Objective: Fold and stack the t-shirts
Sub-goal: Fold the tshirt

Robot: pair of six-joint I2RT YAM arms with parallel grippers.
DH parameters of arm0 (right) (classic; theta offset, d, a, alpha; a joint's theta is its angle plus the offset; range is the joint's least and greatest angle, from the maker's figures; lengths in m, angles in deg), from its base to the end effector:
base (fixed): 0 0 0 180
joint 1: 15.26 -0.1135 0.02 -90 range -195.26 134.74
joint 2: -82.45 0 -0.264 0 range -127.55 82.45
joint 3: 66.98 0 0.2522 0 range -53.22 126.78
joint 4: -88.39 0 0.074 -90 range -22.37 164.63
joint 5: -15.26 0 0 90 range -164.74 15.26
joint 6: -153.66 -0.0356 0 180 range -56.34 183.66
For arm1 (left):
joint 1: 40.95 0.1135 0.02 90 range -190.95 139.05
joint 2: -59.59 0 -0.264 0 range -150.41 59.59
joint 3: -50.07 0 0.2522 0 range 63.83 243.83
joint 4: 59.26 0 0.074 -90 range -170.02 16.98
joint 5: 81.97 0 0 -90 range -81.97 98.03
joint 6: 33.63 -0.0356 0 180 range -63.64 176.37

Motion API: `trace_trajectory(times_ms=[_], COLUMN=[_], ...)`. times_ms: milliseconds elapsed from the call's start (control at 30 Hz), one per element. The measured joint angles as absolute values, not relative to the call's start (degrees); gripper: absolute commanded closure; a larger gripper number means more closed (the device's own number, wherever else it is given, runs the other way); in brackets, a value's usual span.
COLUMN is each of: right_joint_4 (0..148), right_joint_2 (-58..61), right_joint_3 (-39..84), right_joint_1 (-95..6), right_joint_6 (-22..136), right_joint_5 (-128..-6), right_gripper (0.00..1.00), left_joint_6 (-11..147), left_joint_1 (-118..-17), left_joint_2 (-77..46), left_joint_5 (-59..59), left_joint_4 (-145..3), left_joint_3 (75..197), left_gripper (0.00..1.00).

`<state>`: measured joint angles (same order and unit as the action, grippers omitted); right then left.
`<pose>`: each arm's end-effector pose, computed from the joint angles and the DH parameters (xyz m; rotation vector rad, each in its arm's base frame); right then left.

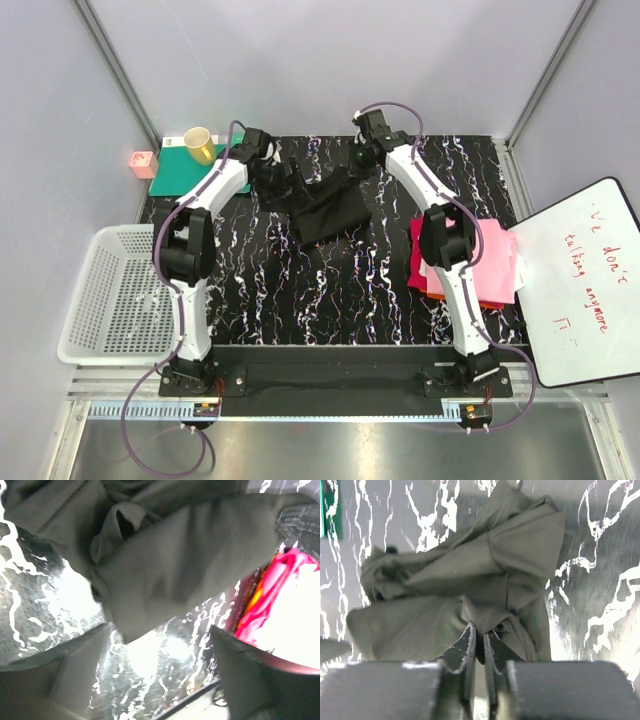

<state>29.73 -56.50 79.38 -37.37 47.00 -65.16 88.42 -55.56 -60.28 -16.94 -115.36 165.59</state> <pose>0.4957 0.2078 0.2343 -0.1935 2.5070 0.4920 0.4369 -0.1294 0.2309 -0.2552 2.7112 -0.8367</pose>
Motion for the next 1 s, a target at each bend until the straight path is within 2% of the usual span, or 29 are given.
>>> trace_trajectory(times_ms=[67, 167, 200, 267, 300, 500, 567, 600, 667, 800, 1000], right_joint_4=[29.59, 29.44, 29.46, 29.83, 30.14, 33.59, 34.88, 35.06, 35.34, 35.04, 35.8], right_joint_2=[-59.37, -64.0, -65.38, -67.3, -67.67, -67.78, -66.45, -65.14, -61.99, -52.35, -36.13], right_joint_3=[83.2, 90.46, 92.97, 96.69, 97.71, 97.93, 95.03, 92.38, 87.03, 74.7, 61.91], right_joint_1=[-37.24, -36.98, -36.89, -36.67, -36.6, -35.64, -35.38, -35.27, -35.12, -35.1, -34.94], right_joint_6=[46.65, 45.93, 45.75, 45.4, 44.59, 42.3, 41.82, 41.73, 41.6, 41.95, 43.19], right_joint_5=[-65.2, -65.22, -65.22, -65.49, -65.73, -66.34, -66.36, -66.6, -66.97, -68.98, -73.07], right_gripper=[0.73, 0.46, 0.25, 0.05, 0.0, 0.0, 0.0, 0.0, 0.0, 0.0, 0.0], left_joint_6=[88.66, 88.05, 87.76, 86.65, 86.1, 82.39, 80.94, 80.24, 79.3, 78.93, 86.01], left_joint_1=[-55.49, -55.49, -55.49, -55.49, -55.49, -55.91, -56.83, -57.59, -59.6, -64.98, -68.63], left_joint_2=[-60.37, -58.21, -56.9, -53.92, -52.44, -47.02, -47.23, -47.72, -49.7, -56.41, -65.29], left_joint_5=[-16.7, -15.28, -14.75, -13.83, -13.55, -14.07, -14.69, -15.01, -16.04, -20.76, -29.68], left_joint_4=[-115.39, -114.58, -114.71, -114.99, -115.17, -114.99, -115.06, -115.5, -116.57, -115.84, -109.72], left_joint_3=[165.33, 162.35, 160.8, 158.11, 157.17, 156.23, 156.78, 157.43, 159.84, 165.37, 166.11], left_gripper=[0.01, 0.01, 0.01, 0.01, 0.01, 0.02, 0.28, 0.57, 1.0, 1.0, 1.0])
